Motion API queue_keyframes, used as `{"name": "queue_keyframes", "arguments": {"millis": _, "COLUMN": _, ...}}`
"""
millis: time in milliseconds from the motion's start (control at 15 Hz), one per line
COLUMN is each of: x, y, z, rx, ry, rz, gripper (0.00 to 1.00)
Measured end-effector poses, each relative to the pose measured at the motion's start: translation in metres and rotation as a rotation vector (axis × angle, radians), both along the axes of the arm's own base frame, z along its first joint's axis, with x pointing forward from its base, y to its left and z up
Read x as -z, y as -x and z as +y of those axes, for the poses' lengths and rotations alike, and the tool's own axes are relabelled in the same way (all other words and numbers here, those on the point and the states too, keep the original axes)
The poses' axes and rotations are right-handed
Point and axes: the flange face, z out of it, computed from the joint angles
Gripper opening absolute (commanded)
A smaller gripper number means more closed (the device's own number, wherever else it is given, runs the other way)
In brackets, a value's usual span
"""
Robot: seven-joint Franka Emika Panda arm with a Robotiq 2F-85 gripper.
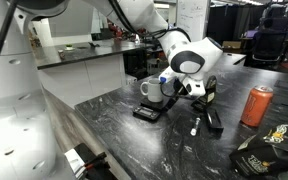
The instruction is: Push the black scale to the left.
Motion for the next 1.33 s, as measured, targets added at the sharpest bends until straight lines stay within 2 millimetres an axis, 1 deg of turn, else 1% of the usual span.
{"name": "queue_keyframes", "arguments": {"millis": 467, "x": -0.003, "y": 0.001, "z": -0.004, "rx": 0.018, "ry": 0.033, "rz": 0.013, "gripper": 1.00}}
{"name": "queue_keyframes", "arguments": {"millis": 600, "x": -0.002, "y": 0.003, "z": -0.009, "rx": 0.029, "ry": 0.060, "rz": 0.026, "gripper": 1.00}}
{"name": "queue_keyframes", "arguments": {"millis": 800, "x": -0.006, "y": 0.013, "z": -0.023, "rx": 0.041, "ry": 0.108, "rz": 0.040, "gripper": 1.00}}
{"name": "queue_keyframes", "arguments": {"millis": 933, "x": -0.018, "y": 0.020, "z": -0.031, "rx": 0.034, "ry": 0.151, "rz": 0.037, "gripper": 1.00}}
{"name": "queue_keyframes", "arguments": {"millis": 1067, "x": -0.038, "y": 0.026, "z": -0.033, "rx": 0.013, "ry": 0.198, "rz": 0.023, "gripper": 1.00}}
{"name": "queue_keyframes", "arguments": {"millis": 1333, "x": -0.090, "y": 0.040, "z": -0.019, "rx": -0.043, "ry": 0.312, "rz": 0.014, "gripper": 1.00}}
